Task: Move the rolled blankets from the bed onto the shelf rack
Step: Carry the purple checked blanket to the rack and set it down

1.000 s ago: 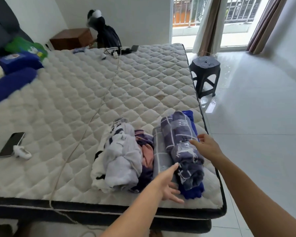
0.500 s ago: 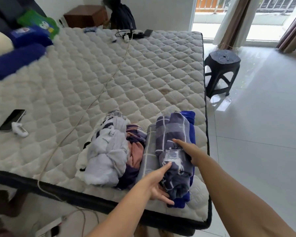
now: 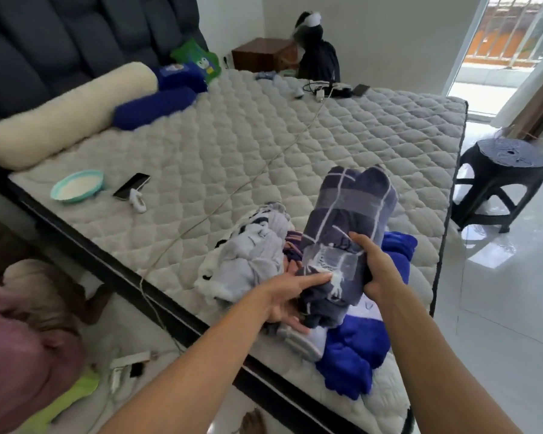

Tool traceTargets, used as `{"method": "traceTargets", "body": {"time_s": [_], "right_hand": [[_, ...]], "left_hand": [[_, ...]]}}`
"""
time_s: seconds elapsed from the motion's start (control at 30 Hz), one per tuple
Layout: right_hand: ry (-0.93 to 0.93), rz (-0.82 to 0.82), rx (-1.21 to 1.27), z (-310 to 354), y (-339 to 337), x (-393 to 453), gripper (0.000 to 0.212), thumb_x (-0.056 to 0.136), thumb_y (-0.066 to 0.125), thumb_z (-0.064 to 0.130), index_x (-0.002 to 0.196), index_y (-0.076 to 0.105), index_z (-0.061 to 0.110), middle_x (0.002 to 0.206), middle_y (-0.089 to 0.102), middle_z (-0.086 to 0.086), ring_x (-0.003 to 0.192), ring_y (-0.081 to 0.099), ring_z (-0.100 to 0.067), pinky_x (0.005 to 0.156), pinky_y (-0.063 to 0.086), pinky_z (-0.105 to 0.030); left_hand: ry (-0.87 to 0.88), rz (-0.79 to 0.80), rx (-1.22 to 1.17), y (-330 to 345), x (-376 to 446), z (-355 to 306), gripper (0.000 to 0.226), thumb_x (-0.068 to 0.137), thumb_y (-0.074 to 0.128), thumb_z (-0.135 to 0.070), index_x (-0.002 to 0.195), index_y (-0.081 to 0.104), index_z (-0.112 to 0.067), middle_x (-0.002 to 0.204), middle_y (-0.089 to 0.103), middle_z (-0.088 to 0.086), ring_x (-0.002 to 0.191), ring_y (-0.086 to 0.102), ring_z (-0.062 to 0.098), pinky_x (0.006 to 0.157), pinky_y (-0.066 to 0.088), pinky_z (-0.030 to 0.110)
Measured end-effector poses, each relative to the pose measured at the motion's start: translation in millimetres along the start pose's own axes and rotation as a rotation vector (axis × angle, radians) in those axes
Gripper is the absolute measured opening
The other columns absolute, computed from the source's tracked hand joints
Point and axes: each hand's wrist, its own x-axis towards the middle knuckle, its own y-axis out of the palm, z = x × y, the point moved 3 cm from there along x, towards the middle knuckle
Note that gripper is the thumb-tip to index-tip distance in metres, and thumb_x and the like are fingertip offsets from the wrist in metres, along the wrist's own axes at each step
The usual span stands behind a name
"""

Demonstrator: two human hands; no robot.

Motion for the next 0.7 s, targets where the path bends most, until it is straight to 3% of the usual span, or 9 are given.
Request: {"method": "traceTargets", "body": {"time_s": [0.13,0.23,0.3,0.33,0.4,0.47,0.6,0.7], "right_hand": [[-0.038,0.216,-0.089,13,77,-23,0.038,0.057,0.073,0.028,0.091,0.07,0.012,0.086,0.071,-0.014,0.082,0.067,-0.032,0.087,0.053,-0.047],[-0.1,0.361,-0.17,10,146,-51,0.043,0.045,0.071,0.028,0.084,0.061,0.015,0.076,0.062,-0.01,0.071,0.06,-0.026,0.068,0.047,-0.038],[-0.156,0.484,-0.227,2,193,-77,0.042,0.052,0.073,0.027,0.089,0.056,0.015,0.073,0.058,-0.003,0.067,0.056,-0.019,0.059,0.042,-0.03],[-0.18,0.548,-0.245,-4,216,-92,0.031,0.063,0.072,0.022,0.087,0.055,0.014,0.072,0.057,-0.001,0.066,0.055,-0.017,0.058,0.041,-0.03],[-0.238,0.641,-0.297,-20,260,-122,0.016,0.078,0.067,0.011,0.08,0.053,0.017,0.074,0.057,0.0,0.067,0.055,-0.016,0.058,0.042,-0.031],[-0.321,0.732,-0.376,-41,303,-158,0.017,0.078,0.068,0.01,0.078,0.053,0.018,0.076,0.058,-0.001,0.069,0.056,-0.017,0.059,0.043,-0.032],[-0.504,0.946,-0.609,-104,379,-241,0.032,0.059,0.073,0.027,0.085,0.061,0.013,0.083,0.067,-0.005,0.078,0.065,-0.024,0.066,0.052,-0.042],[-0.579,1.1,-0.722,-162,426,-313,0.041,0.066,0.074,0.025,0.102,0.061,0.012,0.099,0.068,-0.004,0.089,0.065,-0.023,0.077,0.053,-0.042]], "left_hand": [[0.094,-0.057,0.025,-60,-57,-1,0.049,0.083,0.069,-0.04,0.126,0.056,-0.021,0.13,0.058,0.013,0.116,0.057,0.044,0.092,0.051,0.058],[0.178,-0.164,-0.008,-115,-108,17,0.037,0.086,0.068,-0.033,0.119,0.058,-0.023,0.118,0.064,0.01,0.105,0.063,0.037,0.087,0.053,0.053],[0.253,-0.255,-0.096,-150,-142,37,0.042,0.083,0.071,-0.03,0.122,0.056,-0.024,0.118,0.064,0.009,0.1,0.064,0.032,0.085,0.053,0.05],[0.289,-0.301,-0.144,-166,-160,49,0.047,0.08,0.072,-0.03,0.123,0.055,-0.024,0.117,0.065,0.01,0.096,0.065,0.03,0.083,0.054,0.047],[0.338,-0.389,-0.205,-190,-199,77,0.042,0.079,0.071,-0.03,0.118,0.057,-0.024,0.102,0.066,0.009,0.079,0.066,0.022,0.073,0.055,0.035],[0.376,-0.472,-0.26,-210,-236,110,0.037,0.081,0.07,-0.028,0.115,0.057,-0.024,0.091,0.065,0.005,0.068,0.063,0.016,0.063,0.05,0.027],[0.442,-0.608,-0.423,-242,-314,185,0.029,0.085,0.067,-0.024,0.113,0.06,-0.023,0.087,0.071,0.003,0.071,0.067,0.018,0.057,0.054,0.027],[0.485,-0.761,-0.546,-258,-373,251,0.034,0.085,0.066,-0.021,0.117,0.056,-0.024,0.092,0.07,0.003,0.074,0.07,0.018,0.057,0.057,0.03]]}}
